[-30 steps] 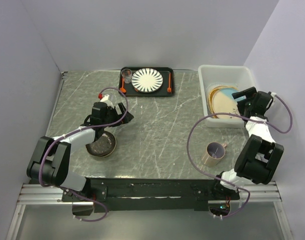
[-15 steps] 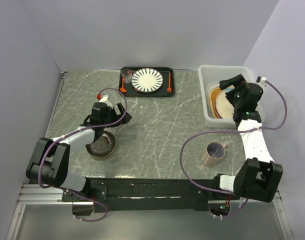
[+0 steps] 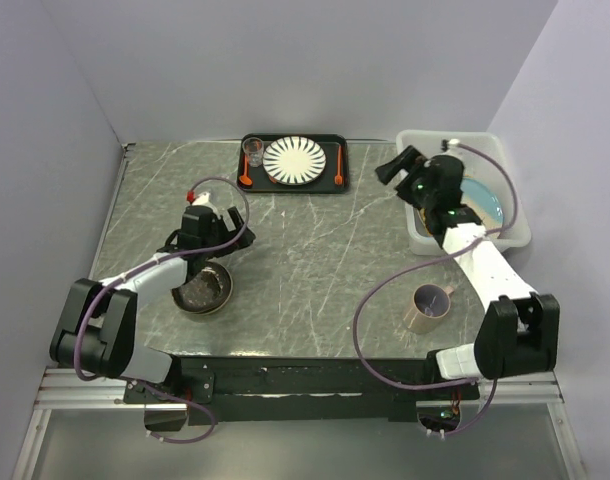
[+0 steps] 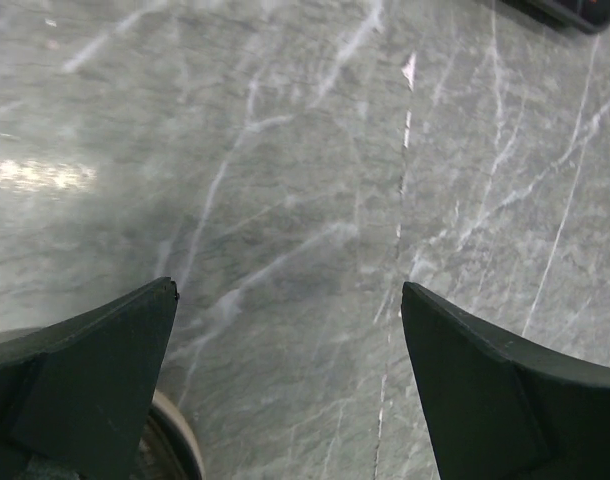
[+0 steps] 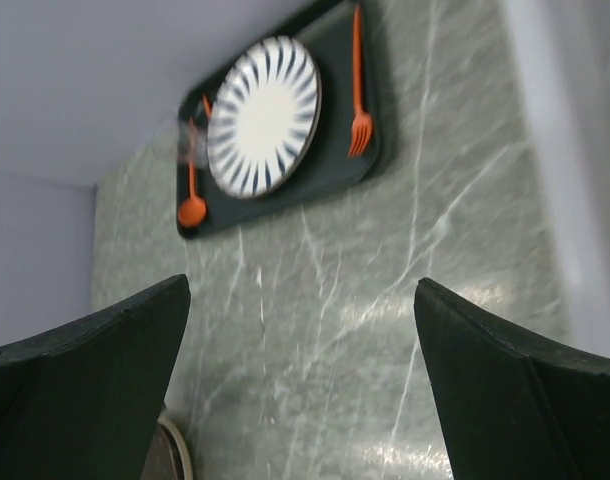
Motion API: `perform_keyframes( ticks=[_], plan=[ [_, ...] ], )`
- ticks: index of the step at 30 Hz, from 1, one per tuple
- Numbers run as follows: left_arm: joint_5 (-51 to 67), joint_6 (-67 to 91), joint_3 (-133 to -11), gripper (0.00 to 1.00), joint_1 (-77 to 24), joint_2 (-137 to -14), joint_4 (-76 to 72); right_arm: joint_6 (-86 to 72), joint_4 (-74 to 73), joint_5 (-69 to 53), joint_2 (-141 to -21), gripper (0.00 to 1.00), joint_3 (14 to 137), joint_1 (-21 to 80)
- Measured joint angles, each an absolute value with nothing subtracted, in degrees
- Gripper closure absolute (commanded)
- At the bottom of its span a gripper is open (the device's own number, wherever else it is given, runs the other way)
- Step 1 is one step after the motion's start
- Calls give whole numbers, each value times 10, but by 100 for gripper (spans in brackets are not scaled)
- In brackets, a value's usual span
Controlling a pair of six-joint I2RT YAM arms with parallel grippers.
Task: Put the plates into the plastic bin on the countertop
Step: Move the plate to the center of the board.
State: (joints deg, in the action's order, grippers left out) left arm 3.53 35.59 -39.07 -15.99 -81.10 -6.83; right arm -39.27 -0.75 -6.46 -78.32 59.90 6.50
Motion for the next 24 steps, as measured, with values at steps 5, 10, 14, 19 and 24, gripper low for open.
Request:
perform_keyframes(
  ticks=[5,10,14,19,24],
  plan=[
    [35,367,-392,1,-121,-796,-53,-393,-5,-65,-849,0,600,147],
    [44,381,-382,1,-72,-768,-55,-395,0,-70,-932,1,619,222],
    [47,387,-363,1,-54,-735,-55,-399,0,-78,-1005,2,665,280],
    [47,386,-358,1,-42,-714,-56,-416,22,-123,-1085,8,723,345],
    [49,386,-358,1,-31,-713,-51,-435,44,-180,-1157,12,764,395]
  ],
)
